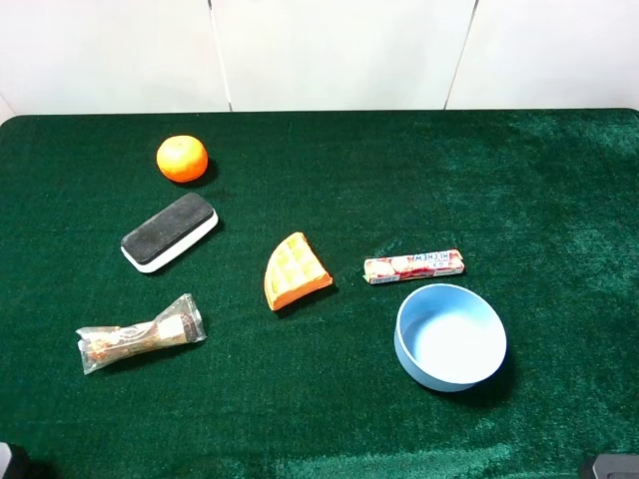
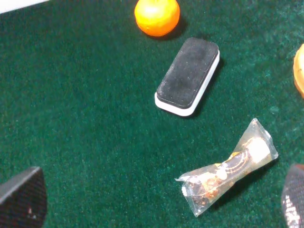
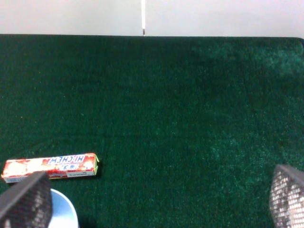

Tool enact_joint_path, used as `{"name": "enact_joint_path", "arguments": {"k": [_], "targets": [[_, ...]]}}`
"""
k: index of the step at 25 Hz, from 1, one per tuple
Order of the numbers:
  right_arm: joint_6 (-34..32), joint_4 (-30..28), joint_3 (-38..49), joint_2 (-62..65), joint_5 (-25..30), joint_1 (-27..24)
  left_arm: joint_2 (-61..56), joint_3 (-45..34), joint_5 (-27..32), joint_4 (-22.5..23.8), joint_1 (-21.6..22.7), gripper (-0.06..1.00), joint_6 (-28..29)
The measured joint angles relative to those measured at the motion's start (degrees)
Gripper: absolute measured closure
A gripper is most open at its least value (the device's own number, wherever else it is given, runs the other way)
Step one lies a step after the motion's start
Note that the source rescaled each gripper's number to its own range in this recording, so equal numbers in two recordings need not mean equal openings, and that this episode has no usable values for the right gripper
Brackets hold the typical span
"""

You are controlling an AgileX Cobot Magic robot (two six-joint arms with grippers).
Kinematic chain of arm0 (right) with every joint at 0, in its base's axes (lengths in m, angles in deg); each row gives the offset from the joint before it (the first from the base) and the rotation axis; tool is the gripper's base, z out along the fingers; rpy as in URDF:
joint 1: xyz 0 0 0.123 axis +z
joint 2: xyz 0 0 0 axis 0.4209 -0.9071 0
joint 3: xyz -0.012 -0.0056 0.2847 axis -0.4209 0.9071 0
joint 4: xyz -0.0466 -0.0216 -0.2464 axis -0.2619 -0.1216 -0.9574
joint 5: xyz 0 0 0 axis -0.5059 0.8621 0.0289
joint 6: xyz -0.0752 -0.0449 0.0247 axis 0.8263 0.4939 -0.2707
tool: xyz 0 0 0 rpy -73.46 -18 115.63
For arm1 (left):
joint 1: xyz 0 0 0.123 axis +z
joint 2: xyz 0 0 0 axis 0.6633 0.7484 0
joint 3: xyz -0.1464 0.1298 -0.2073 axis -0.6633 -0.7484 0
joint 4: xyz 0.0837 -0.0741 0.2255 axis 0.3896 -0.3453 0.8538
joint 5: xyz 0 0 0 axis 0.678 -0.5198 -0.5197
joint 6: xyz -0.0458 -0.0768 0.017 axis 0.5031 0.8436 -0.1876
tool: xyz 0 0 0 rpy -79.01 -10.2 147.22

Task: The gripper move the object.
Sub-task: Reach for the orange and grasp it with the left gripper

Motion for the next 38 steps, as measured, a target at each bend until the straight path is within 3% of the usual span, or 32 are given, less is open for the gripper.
{"name": "enact_joint_path", "arguments": {"k": [18, 22, 38], "targets": [[0.00, 0.00, 0.00, 0.00, 0.00, 0.00, 2.03, 0.18, 0.00, 0.17, 0.00, -0.06, 0.05], [0.00, 0.00, 0.00, 0.00, 0.00, 0.00, 10.19, 1.72, -1.58, 0.22, 0.00, -0.06, -0.02], [0.00, 0.00, 0.00, 0.00, 0.00, 0.00, 57.19, 15.01, -23.21, 0.88, 0.00, -0.06, -4.81]]}}
